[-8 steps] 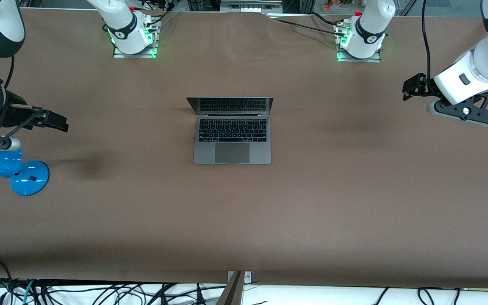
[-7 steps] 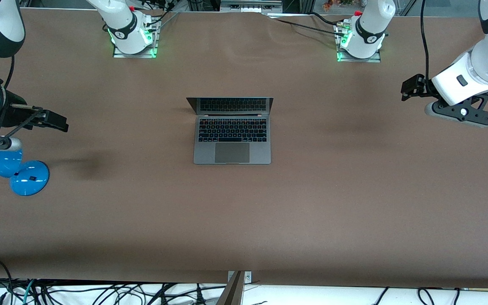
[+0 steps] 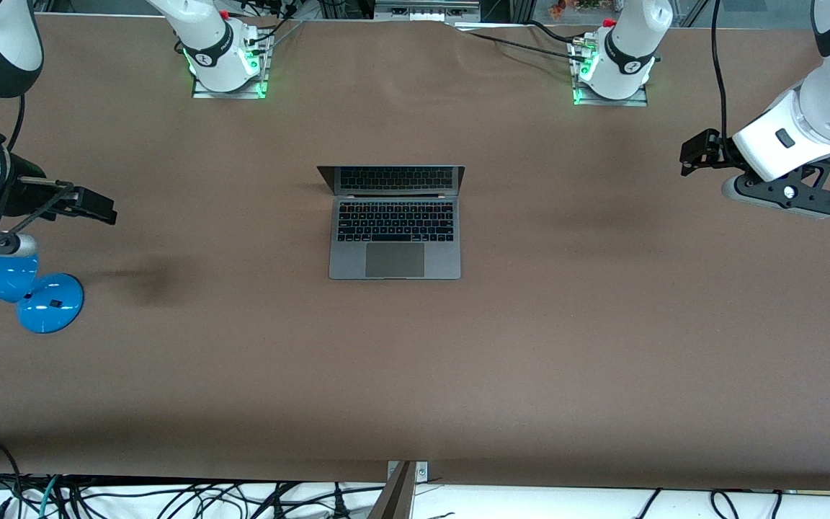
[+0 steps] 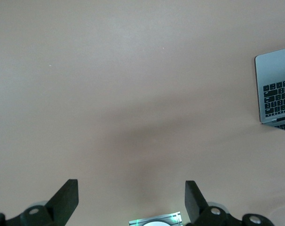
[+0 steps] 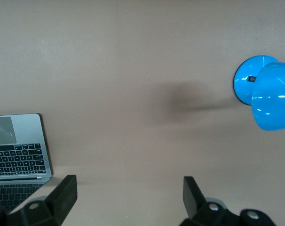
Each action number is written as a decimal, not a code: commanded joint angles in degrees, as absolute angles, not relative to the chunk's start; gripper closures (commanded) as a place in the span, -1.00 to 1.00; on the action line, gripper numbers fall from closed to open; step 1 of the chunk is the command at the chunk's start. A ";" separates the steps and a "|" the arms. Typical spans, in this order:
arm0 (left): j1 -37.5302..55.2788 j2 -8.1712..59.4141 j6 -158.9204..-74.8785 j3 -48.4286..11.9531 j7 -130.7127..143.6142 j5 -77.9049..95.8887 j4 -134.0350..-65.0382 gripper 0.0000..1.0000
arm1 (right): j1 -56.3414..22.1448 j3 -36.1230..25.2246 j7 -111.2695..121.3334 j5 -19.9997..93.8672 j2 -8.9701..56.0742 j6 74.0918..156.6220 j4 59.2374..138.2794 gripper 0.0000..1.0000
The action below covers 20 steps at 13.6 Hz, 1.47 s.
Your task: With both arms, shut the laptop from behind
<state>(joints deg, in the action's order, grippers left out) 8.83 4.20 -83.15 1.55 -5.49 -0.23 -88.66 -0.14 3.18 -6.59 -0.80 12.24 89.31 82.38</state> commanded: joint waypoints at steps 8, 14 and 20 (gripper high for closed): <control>10.81 5.71 -82.62 -0.26 -4.75 -1.32 -86.14 -1.00 | -0.96 3.34 -7.03 -0.44 11.87 88.86 81.65 -1.00; 10.90 5.71 -82.62 -1.58 -4.92 -1.32 -84.39 -1.00 | -1.05 3.34 -6.50 3.60 12.57 88.95 82.17 -1.00; 10.99 9.49 -82.62 -1.85 -4.75 -2.11 -82.09 -1.00 | -11.49 3.34 -6.15 3.87 16.34 87.10 82.53 -0.89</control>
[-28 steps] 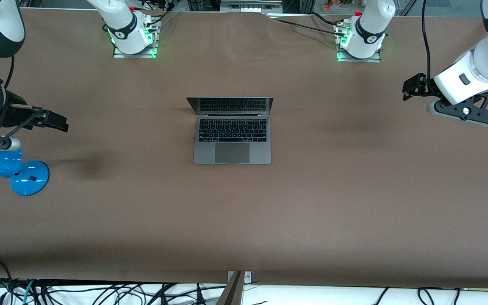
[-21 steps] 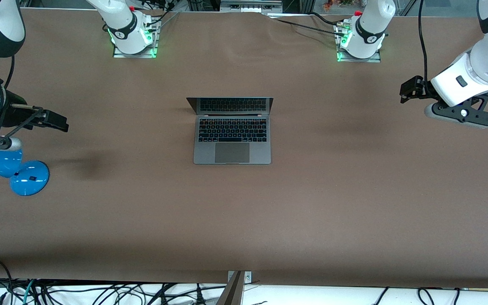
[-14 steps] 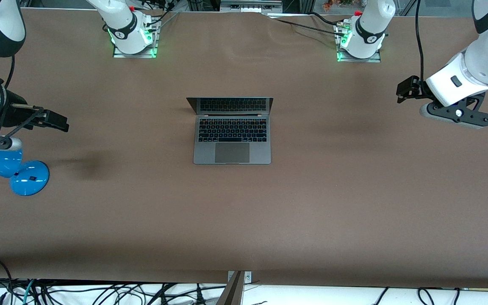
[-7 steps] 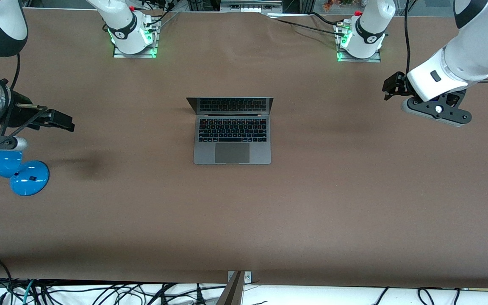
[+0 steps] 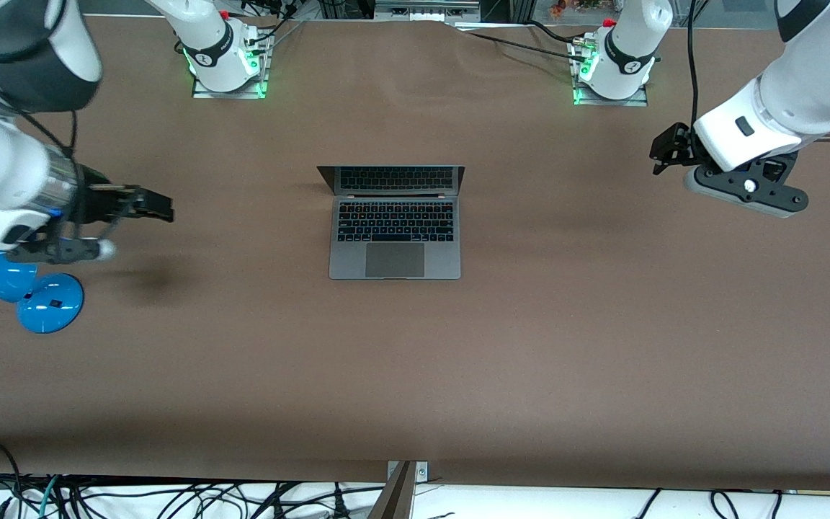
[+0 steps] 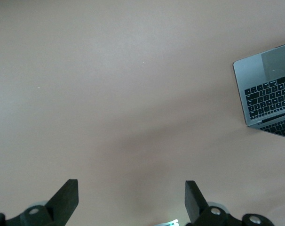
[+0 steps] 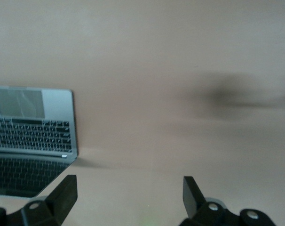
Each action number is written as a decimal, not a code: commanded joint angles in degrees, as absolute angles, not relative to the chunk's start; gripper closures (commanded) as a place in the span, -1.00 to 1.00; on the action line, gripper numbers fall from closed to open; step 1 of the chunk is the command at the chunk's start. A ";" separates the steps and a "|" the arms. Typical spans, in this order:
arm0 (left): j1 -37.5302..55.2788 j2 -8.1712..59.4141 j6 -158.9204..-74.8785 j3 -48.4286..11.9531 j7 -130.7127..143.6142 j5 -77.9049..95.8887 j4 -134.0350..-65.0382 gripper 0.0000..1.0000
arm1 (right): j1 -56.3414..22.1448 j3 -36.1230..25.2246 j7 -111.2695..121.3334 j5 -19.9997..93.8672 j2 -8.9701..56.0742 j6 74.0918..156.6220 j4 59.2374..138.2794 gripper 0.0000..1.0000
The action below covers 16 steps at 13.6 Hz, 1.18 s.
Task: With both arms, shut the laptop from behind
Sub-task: 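Move both grippers toward the laptop screen's back edge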
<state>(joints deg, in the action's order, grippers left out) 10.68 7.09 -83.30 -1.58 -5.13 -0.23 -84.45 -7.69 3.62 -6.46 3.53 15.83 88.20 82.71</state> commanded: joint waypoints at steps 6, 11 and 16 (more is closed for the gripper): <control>13.01 11.07 -82.53 -1.85 -1.86 -2.29 -82.18 -1.00 | -21.26 3.34 -10.45 3.96 18.45 83.06 82.53 -0.27; 19.49 13.26 -82.71 -2.90 13.76 -1.41 -82.09 -1.00 | -24.17 3.34 -12.39 8.49 19.07 80.60 82.53 0.09; 26.88 15.64 -83.67 -2.99 26.26 7.10 -82.35 -1.00 | -24.08 3.25 -15.98 19.51 22.14 79.01 82.53 0.28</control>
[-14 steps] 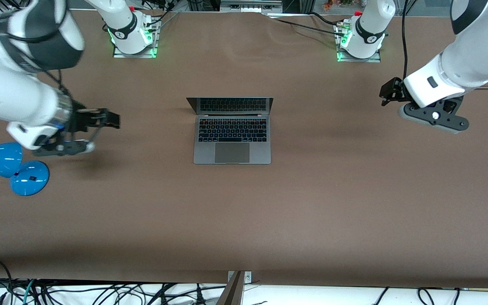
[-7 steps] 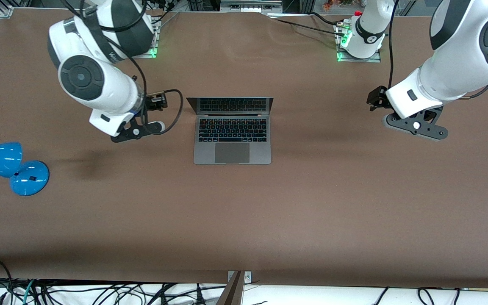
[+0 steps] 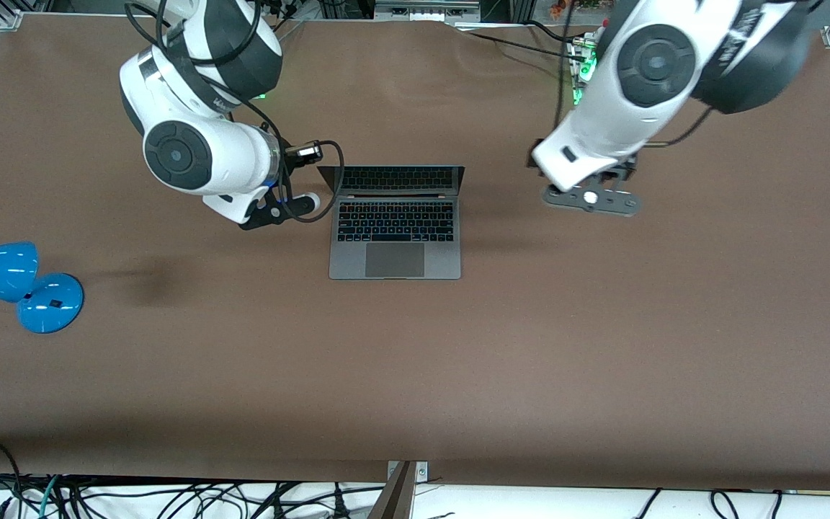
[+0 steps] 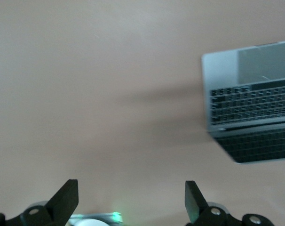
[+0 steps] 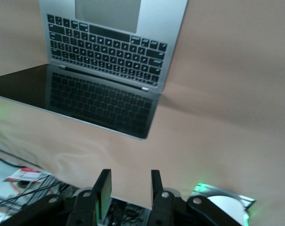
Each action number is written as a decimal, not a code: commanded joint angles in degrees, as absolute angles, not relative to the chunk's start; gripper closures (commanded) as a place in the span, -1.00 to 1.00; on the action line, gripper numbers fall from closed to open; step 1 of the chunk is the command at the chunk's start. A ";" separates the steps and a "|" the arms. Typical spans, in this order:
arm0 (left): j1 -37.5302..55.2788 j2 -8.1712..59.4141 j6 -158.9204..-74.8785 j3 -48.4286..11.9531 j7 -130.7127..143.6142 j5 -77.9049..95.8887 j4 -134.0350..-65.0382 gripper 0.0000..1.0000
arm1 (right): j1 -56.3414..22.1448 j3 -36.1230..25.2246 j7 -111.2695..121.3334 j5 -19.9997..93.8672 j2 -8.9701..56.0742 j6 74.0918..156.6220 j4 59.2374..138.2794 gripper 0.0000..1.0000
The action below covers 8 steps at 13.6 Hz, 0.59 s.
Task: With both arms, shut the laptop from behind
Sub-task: 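Move both grippers toward the laptop screen's back edge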
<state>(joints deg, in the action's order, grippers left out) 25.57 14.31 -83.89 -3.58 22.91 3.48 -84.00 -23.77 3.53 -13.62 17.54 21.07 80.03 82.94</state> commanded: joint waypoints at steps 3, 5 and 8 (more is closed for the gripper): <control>31.71 16.78 -83.23 -3.08 30.74 9.57 -83.06 -1.00 | -26.10 3.43 -20.56 21.09 23.99 79.10 82.44 0.68; 31.47 19.06 -82.71 -2.99 31.64 20.16 -83.49 -0.95 | -26.10 3.34 -20.74 23.02 26.18 79.19 82.44 0.84; 32.52 19.77 -82.79 -3.16 33.39 21.53 -83.67 0.11 | -27.24 3.34 -20.74 23.20 26.28 77.53 82.44 0.84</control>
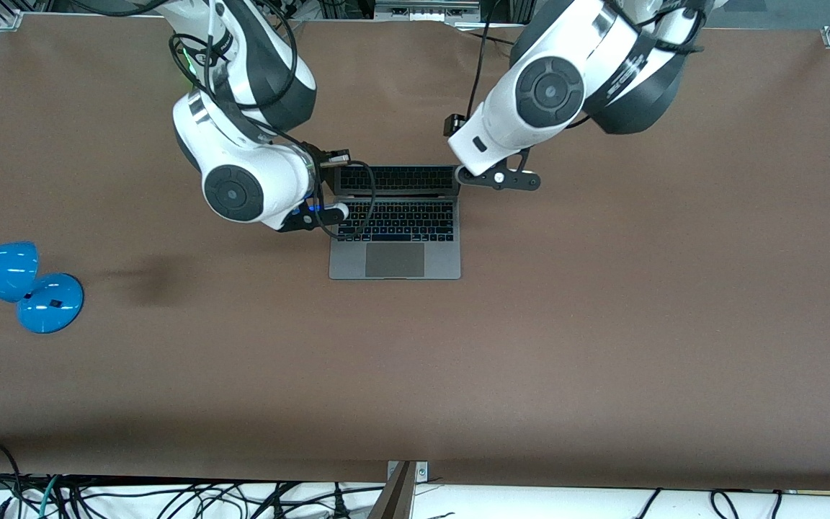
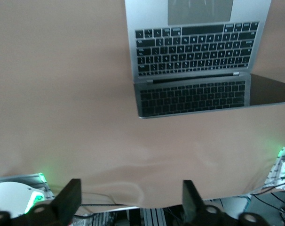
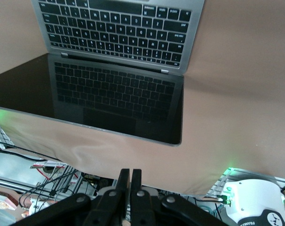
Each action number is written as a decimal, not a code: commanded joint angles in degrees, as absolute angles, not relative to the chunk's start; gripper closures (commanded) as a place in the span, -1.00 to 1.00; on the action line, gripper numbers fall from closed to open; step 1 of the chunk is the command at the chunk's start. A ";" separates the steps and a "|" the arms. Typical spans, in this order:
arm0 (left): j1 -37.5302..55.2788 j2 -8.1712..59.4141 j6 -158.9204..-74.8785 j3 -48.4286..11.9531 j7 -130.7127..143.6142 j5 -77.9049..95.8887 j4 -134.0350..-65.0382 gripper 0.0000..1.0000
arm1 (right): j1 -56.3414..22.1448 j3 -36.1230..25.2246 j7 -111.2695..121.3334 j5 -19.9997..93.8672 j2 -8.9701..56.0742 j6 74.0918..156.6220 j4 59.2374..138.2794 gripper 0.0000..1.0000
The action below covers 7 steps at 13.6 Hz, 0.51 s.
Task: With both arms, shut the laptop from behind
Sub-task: 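Move both grippers toward the laptop screen's back edge, then push the screen's back with both grippers toward the keyboard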
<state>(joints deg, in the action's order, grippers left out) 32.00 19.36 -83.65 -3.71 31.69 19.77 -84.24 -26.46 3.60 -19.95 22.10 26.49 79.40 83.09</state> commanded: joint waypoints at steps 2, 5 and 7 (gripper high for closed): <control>33.48 20.56 -82.79 -3.34 37.08 22.06 -84.55 0.67 | -26.55 3.25 -20.66 23.29 27.33 77.95 82.44 0.84; 33.31 22.85 -83.58 -3.34 38.14 27.06 -84.46 1.00 | -27.25 3.25 -20.74 23.29 29.35 78.49 82.35 0.85; 33.05 24.16 -84.20 -3.25 39.36 28.47 -84.29 1.00 | -27.33 3.34 -20.74 23.29 30.32 78.40 82.35 0.85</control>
